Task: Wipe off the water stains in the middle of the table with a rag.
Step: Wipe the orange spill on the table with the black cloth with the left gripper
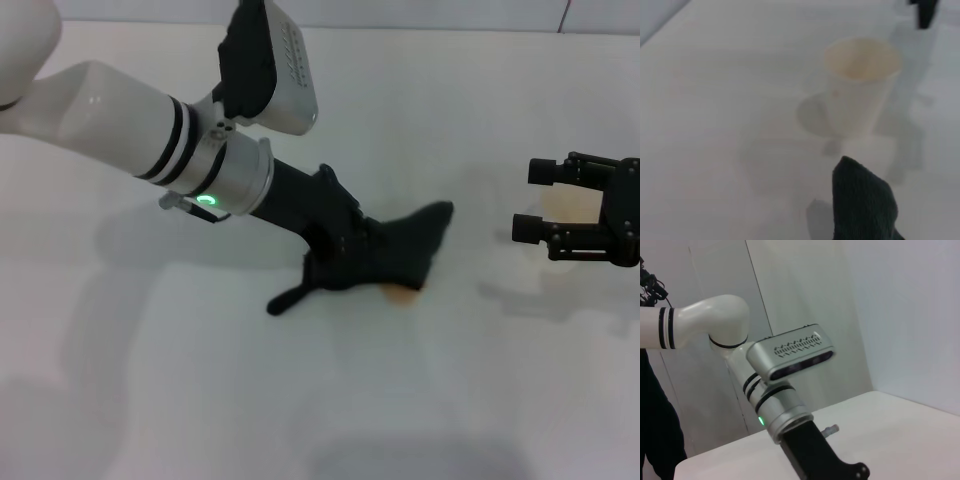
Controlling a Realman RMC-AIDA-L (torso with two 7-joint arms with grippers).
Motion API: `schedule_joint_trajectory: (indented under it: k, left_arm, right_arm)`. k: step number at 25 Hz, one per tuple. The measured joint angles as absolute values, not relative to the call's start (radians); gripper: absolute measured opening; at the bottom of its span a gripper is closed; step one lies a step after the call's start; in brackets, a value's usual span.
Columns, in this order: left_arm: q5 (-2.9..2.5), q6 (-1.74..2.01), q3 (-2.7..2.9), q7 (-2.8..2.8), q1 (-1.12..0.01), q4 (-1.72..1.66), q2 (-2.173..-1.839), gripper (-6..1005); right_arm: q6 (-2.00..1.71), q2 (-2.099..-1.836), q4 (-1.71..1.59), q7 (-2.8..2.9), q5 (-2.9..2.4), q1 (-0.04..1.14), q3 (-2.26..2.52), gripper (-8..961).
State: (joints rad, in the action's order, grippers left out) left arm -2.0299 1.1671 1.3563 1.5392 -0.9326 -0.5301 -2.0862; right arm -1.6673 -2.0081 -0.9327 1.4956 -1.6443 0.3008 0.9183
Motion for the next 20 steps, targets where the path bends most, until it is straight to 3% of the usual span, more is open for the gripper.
schedule_joint_trajectory:
  k: [20]
  left_arm:
    - [-2.017,1.199,1.359,1.479,-0.931,-0.487,-2.085,79]
  right_arm:
    - [-1.660,-2.009,-0.933,1.496,-1.636,0.312,0.920,843]
